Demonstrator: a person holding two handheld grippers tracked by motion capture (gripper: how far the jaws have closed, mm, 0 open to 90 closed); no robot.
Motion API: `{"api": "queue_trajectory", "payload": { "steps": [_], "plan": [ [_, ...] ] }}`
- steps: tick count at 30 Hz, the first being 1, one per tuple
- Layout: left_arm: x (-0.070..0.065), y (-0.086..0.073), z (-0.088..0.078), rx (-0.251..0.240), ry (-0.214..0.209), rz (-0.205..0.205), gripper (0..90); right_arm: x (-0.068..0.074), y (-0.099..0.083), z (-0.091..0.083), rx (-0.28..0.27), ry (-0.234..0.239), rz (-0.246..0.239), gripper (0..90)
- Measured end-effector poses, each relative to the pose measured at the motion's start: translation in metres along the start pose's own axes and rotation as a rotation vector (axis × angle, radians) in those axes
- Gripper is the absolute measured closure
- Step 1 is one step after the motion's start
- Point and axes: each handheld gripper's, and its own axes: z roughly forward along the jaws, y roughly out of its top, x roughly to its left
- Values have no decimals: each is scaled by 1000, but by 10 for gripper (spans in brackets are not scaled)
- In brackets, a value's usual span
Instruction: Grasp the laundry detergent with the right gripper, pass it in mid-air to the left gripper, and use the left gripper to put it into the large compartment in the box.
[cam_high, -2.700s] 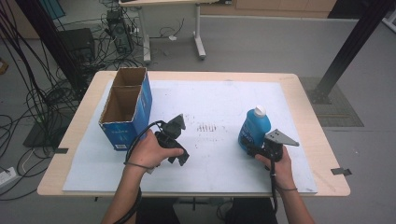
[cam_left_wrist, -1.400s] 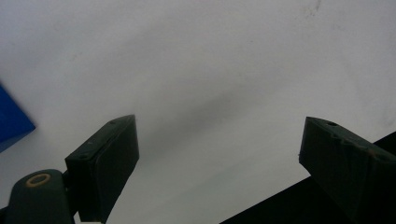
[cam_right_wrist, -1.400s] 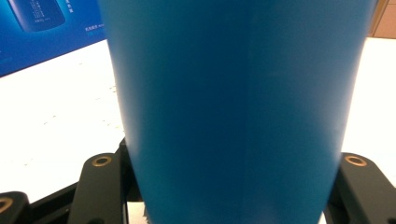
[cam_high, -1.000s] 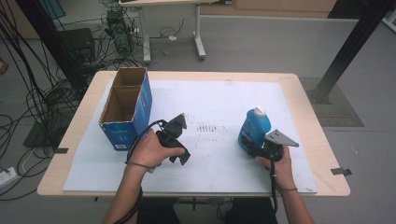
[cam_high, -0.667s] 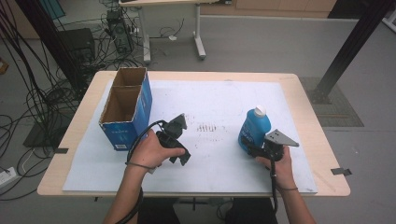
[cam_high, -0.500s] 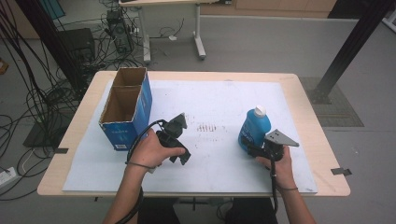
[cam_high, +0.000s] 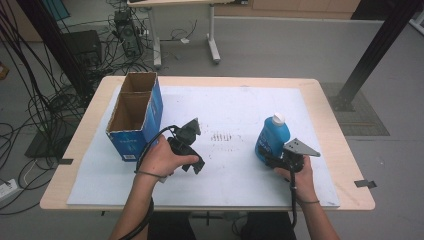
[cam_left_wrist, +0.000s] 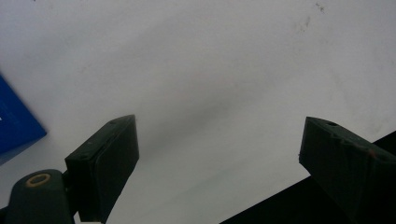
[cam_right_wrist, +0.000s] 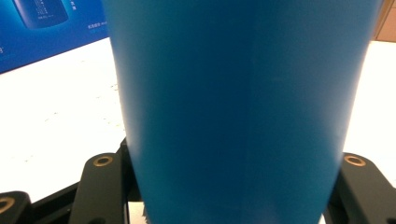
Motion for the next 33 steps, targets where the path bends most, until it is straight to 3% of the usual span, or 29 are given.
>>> {"api": "queue_trajectory", "payload": {
  "steps": [16, 33],
  "plan": [
    [1, 0, -3, -6, 8, 19, 124, 1, 0, 0, -5, -7, 6, 393],
    [6, 1, -4, -19, 0, 6, 124, -1, -1, -1, -12, 3, 9, 397]
  ]
}}
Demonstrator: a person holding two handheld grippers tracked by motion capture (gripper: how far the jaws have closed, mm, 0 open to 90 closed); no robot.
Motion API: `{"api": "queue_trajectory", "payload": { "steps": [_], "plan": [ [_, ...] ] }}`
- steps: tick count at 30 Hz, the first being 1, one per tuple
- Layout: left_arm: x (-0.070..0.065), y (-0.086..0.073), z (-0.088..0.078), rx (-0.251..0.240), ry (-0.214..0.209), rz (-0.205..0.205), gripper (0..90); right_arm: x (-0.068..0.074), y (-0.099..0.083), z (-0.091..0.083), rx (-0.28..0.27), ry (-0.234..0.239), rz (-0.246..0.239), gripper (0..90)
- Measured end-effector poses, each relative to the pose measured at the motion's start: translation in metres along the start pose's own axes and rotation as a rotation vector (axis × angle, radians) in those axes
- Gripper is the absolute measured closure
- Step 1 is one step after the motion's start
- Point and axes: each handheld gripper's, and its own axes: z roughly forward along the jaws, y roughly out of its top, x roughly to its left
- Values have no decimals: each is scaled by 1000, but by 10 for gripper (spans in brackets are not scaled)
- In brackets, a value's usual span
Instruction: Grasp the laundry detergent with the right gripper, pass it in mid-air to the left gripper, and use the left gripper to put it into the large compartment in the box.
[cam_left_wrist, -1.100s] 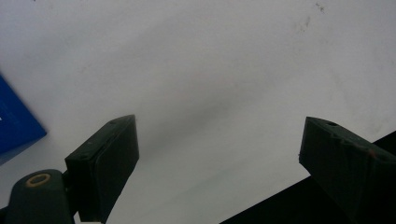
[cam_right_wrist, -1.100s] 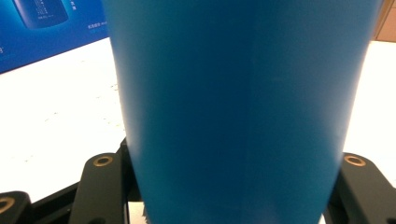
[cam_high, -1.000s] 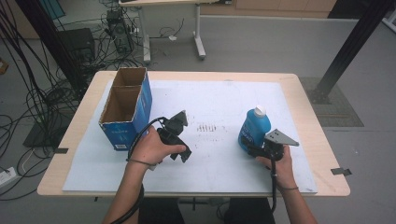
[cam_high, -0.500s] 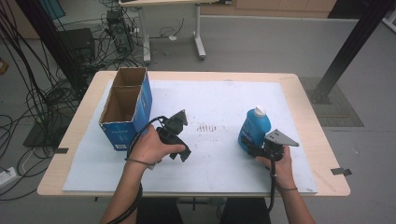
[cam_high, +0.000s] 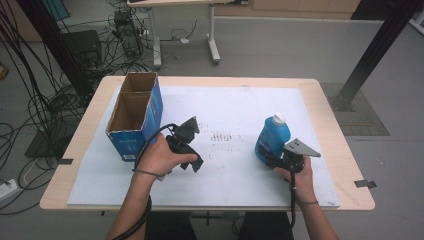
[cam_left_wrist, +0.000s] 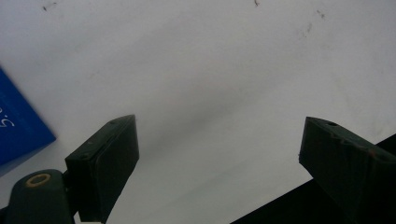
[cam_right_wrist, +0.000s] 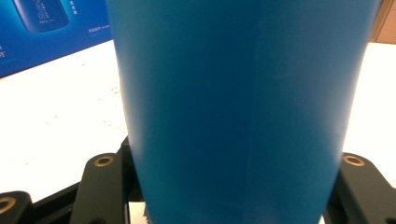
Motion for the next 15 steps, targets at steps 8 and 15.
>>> {"api": "queue_trajectory", "payload": {
  "steps": [8, 15],
  "plan": [
    [3, 4, -10, -18, -1, 4, 124, -5, 3, 0, 18, 35, -10, 399],
    [4, 9, -20, -25, 5, 25, 124, -6, 12, 1, 19, 72, -11, 400]
  ]
}}
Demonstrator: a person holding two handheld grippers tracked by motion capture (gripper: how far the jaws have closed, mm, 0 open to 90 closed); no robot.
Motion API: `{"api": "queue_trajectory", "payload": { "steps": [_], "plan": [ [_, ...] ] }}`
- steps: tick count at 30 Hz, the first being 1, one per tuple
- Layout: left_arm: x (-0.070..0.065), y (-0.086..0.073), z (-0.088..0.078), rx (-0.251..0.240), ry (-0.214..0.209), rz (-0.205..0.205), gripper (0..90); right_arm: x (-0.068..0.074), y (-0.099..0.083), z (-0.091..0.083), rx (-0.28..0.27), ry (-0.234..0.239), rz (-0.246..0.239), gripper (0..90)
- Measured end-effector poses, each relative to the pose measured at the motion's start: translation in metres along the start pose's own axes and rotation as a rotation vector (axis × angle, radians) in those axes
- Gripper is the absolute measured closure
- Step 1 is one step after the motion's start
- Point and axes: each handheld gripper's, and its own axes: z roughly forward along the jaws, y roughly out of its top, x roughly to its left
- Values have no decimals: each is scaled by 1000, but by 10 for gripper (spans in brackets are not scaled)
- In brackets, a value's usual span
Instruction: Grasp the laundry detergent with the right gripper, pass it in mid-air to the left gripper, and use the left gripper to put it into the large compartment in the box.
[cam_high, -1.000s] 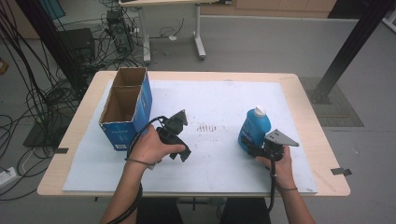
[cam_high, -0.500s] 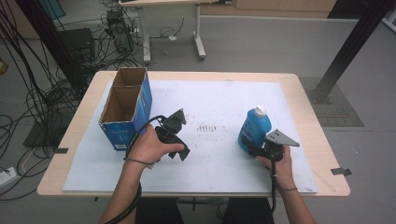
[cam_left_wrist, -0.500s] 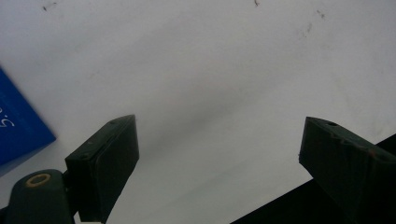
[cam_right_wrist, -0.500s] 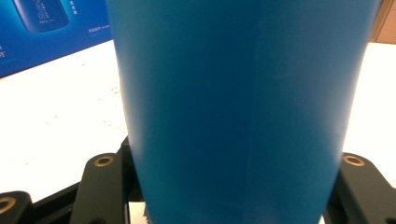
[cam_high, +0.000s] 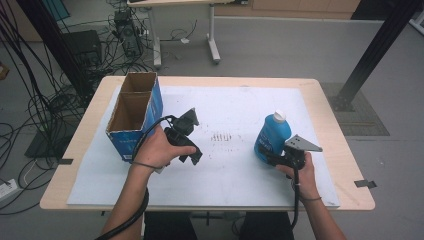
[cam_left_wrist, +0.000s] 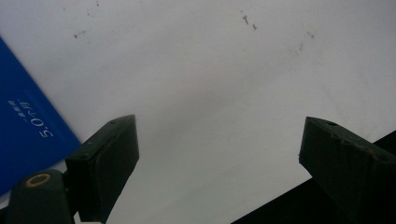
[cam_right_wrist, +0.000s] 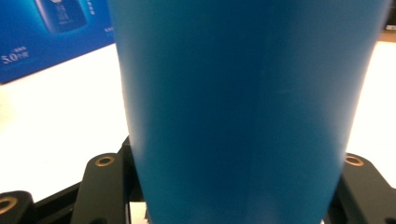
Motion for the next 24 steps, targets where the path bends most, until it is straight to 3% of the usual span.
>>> {"api": "queue_trajectory", "payload": {
  "steps": [8, 16, 24],
  "plan": [
    [-1, 4, -13, -1, 8, 42, 124, 1, 16, -2, -3, 41, -5, 401],
    [-5, 7, -29, -10, -17, 94, 124, -1, 36, -5, -10, 96, -3, 400],
    [-6, 11, -49, -20, -8, 139, 124, -1, 60, -6, -12, 179, -11, 400]
  ]
}}
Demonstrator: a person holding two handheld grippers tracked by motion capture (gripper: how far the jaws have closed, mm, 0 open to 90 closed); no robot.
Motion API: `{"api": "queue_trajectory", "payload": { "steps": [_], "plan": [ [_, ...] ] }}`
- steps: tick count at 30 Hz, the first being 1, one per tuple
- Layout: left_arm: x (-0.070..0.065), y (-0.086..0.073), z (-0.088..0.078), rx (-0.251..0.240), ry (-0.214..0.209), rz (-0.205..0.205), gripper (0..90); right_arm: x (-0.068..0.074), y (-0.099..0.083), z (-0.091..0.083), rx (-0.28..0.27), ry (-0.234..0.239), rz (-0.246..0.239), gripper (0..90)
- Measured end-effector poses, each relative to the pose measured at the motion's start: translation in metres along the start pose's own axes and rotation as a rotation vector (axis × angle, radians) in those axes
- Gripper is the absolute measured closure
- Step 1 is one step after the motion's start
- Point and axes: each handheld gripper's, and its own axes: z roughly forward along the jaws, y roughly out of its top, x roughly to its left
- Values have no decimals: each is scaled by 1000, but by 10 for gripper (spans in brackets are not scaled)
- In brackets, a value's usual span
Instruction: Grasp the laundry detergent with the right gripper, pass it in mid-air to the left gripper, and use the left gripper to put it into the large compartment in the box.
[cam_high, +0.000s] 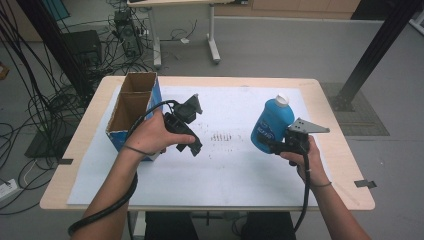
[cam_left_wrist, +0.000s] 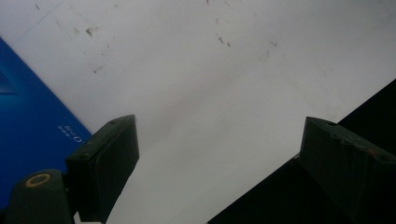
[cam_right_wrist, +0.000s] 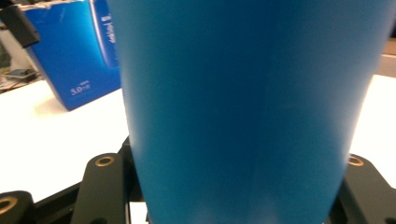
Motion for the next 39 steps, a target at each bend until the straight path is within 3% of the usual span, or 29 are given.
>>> {"api": "queue_trajectory", "payload": {
  "steps": [13, 14, 23, 33, 39],
  "plan": [
    [-4, 7, -30, -13, -24, 92, 124, 0, 17, 2, 16, 98, -47, 401],
    [-5, 8, -31, -16, -28, 97, 124, 2, 17, 2, 18, 106, -29, 401],
    [-9, 10, -33, -12, -46, 144, 124, 4, 19, 10, 26, 205, -8, 401],
    [-5, 9, -41, -34, -62, 164, 125, 3, 25, 19, 28, 283, -52, 401],
    [-8, 12, -44, -32, -69, 198, 125, 12, 31, 25, 30, 335, -81, 401]
  ]
}}
